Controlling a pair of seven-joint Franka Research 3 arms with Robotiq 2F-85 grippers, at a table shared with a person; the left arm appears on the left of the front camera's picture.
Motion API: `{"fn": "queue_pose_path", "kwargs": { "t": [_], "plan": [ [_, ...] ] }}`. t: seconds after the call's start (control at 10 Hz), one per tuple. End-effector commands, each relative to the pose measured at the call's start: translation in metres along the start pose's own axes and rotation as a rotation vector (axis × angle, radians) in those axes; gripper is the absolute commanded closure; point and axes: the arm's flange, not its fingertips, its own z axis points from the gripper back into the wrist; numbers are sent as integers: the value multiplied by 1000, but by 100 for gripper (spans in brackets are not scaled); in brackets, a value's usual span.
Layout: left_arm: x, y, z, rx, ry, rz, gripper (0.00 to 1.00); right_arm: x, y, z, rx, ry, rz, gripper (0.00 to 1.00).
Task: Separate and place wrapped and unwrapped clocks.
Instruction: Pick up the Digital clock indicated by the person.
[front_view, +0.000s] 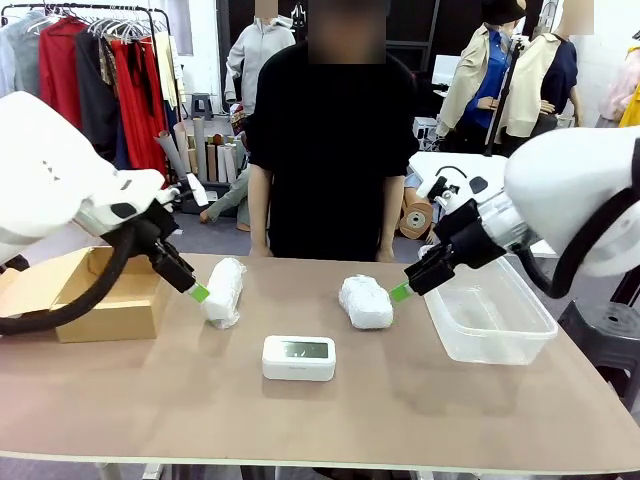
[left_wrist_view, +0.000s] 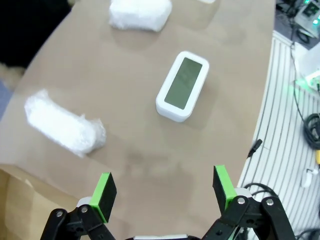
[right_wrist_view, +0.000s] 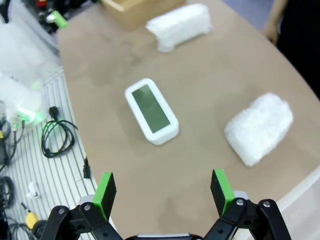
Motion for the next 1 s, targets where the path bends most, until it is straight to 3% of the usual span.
{"fn": "queue_pose_path", "kwargs": {
  "t": [0.0, 0.2, 0.3, 0.4, 0.7, 0.8, 0.9],
  "plan": [
    [-6, 23, 2, -73, -49, -100, 0, -4, -31, -3, 60, -10, 69, 0],
    [-4, 31, 9, -112, -119, -166, 0, -11, -43, 0, 45, -33, 106, 0],
    [-3, 30, 4, -80, -94, -117, 0, -11, -46, -1, 4, -63, 85, 0],
    [-3, 19, 14, -76, -84, -150, 0, -12, -31, 7, 50, -14, 83, 0],
    [-4, 23, 12, -73, -74, -145, 0, -12, -31, 7, 50, -14, 83, 0],
    [-3, 25, 15, -93, -27, -225, 0, -15, -35, 4, 37, 8, 84, 0],
    [1, 32, 30, -112, -55, -256, 0, -8, -42, 13, 71, -30, 146, 0]
  ]
}}
